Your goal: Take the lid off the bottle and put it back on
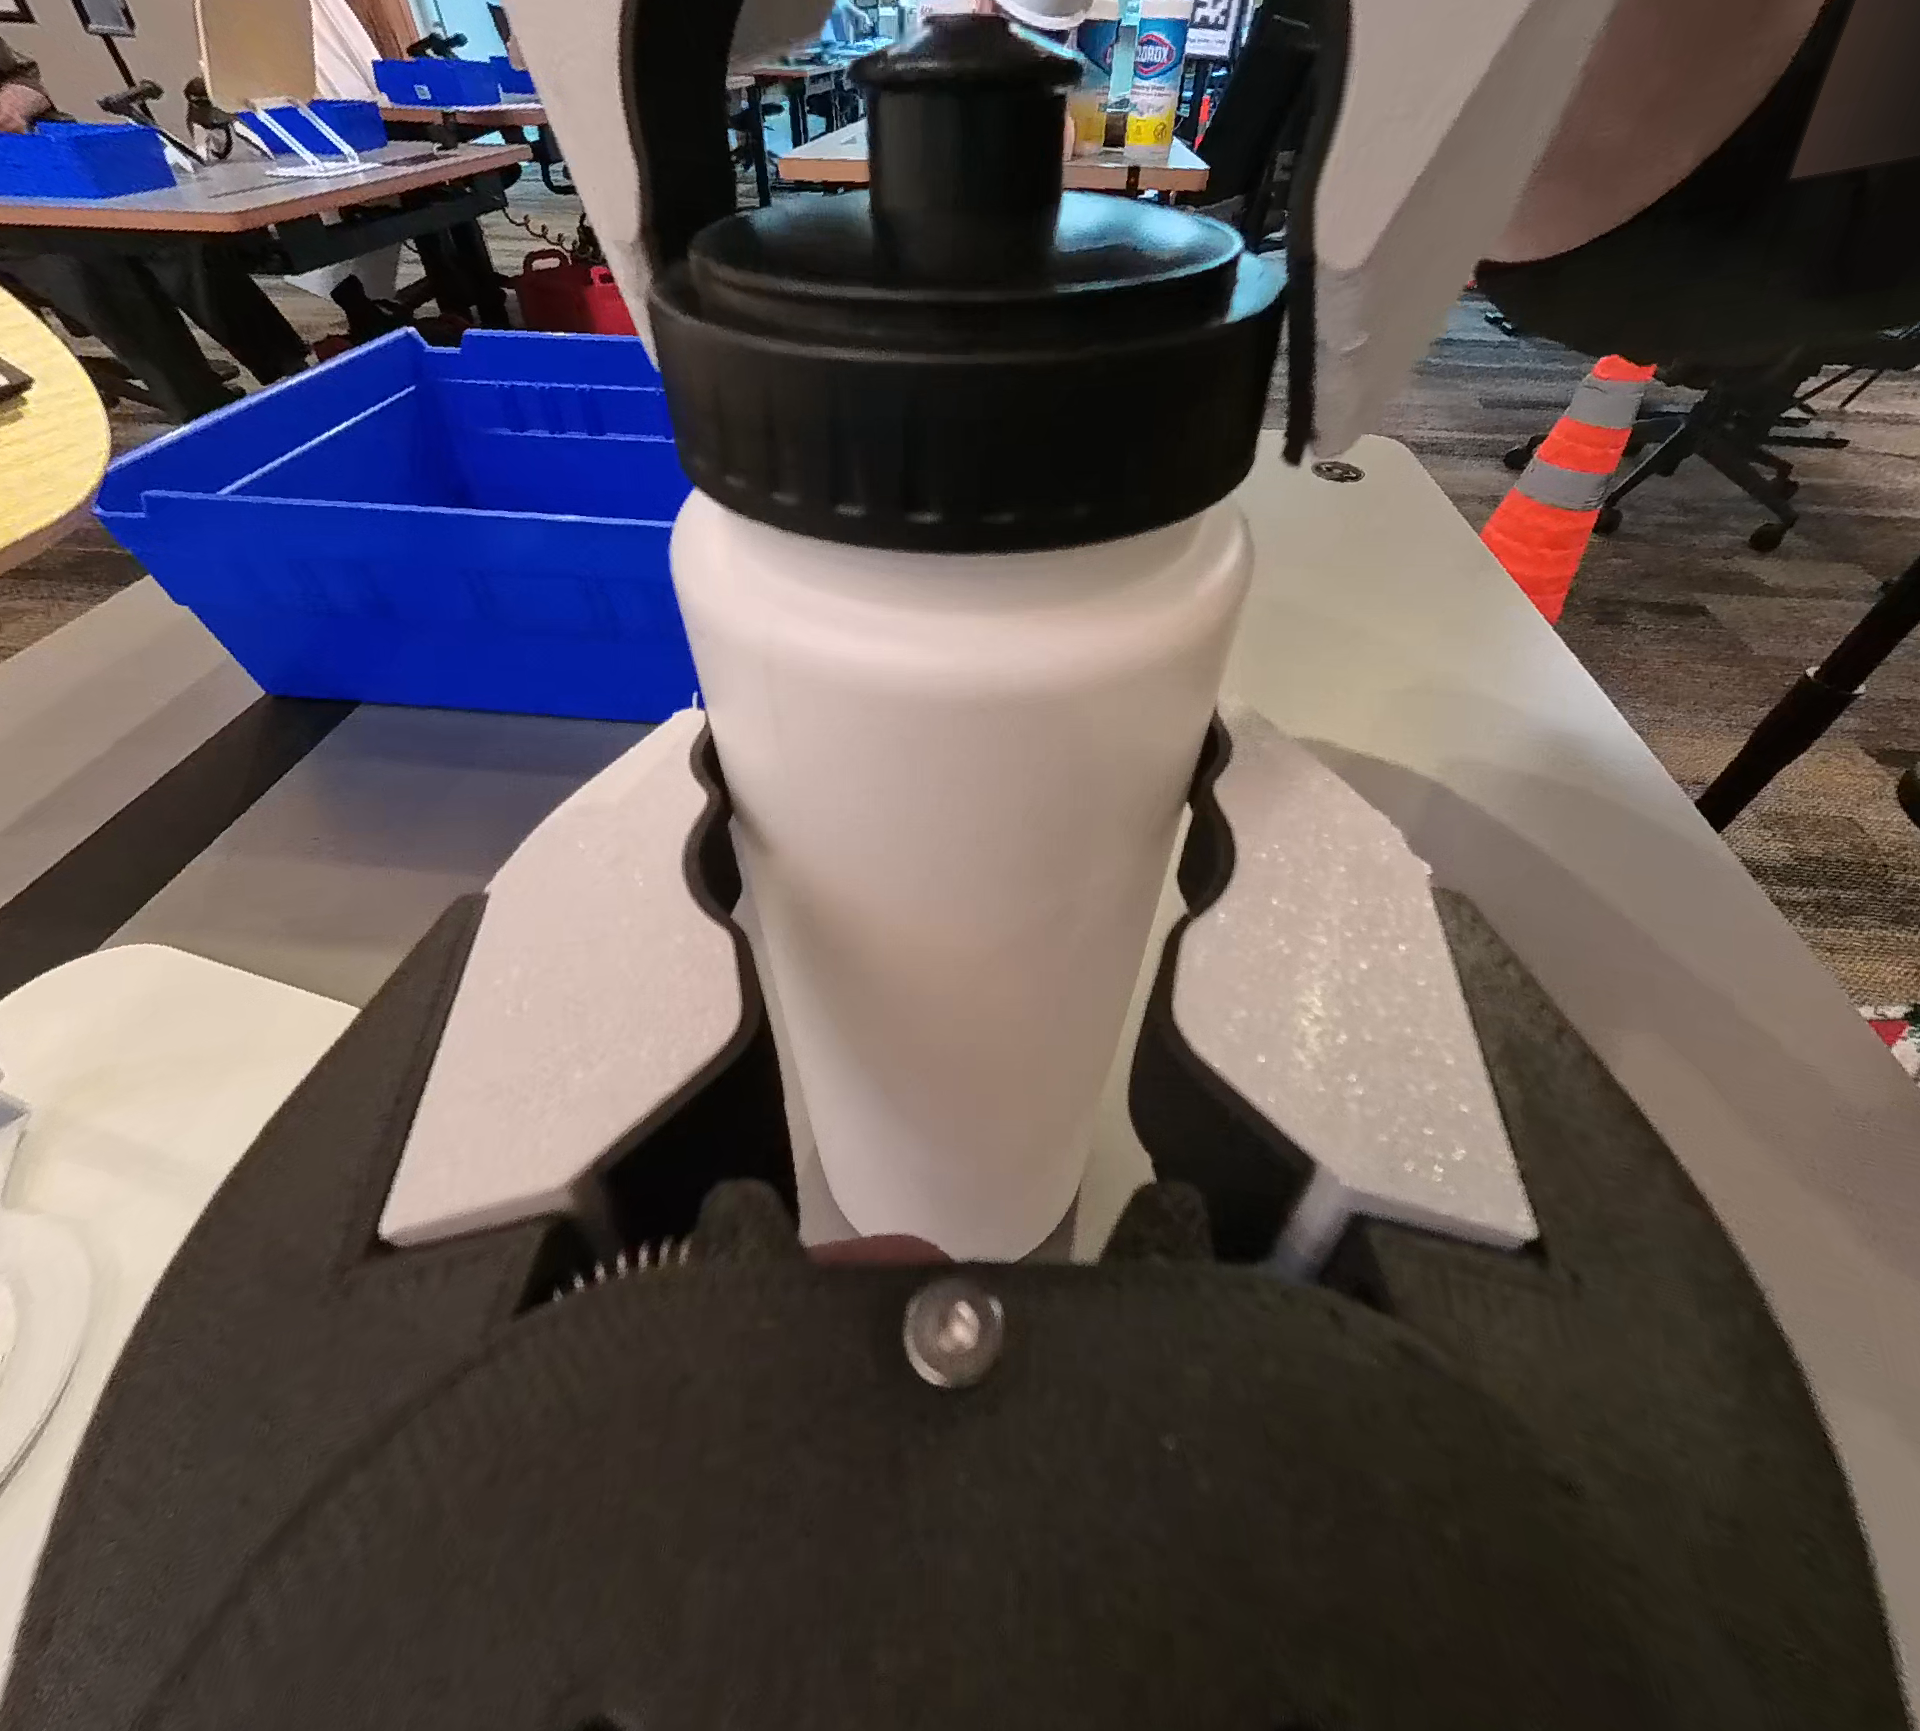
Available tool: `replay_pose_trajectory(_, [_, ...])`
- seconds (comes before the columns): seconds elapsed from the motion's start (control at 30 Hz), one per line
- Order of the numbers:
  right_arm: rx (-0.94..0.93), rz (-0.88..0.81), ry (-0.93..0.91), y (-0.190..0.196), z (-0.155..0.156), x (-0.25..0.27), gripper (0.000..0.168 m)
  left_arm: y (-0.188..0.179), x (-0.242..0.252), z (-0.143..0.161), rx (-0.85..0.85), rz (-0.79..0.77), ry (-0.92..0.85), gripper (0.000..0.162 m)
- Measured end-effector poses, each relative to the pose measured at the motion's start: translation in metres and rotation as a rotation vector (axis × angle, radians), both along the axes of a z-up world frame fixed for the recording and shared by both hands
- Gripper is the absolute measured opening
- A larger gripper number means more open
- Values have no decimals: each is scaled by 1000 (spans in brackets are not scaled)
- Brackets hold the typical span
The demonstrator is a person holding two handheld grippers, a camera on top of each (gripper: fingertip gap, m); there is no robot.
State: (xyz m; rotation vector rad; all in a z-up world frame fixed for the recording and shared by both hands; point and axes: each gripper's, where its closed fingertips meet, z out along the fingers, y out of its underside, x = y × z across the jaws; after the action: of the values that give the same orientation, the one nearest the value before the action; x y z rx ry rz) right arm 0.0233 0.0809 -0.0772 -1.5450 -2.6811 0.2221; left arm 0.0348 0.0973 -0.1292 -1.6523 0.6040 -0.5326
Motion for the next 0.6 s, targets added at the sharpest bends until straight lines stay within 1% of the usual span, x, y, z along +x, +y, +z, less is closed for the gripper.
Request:
replay_pose_trajectory(0.13, [-20, -16, -2, 0, -1, 0, 74, 1, 0, 0, 1, 0, -3, 84])
replay_pose_trajectory(0.27, [23, 61, 2, 0, -1, 1, 74, 0, 0, 0, 5, -4, 1, 84])
replay_pose_trajectory(0.37, [44, 153, -12, 1, -1, 2, 74, 0, 1, 0, 6, -8, 3, 84])
replay_pose_trajectory(0.5, [89, 334, -35, 3, -1, 4, 74, 1, 3, 0, 3, -20, 6, 84])
replay_pose_trajectory(0.6, [118, 418, -54, 5, -1, 4, 74, 2, 2, 0, 1, -21, 3, 84])
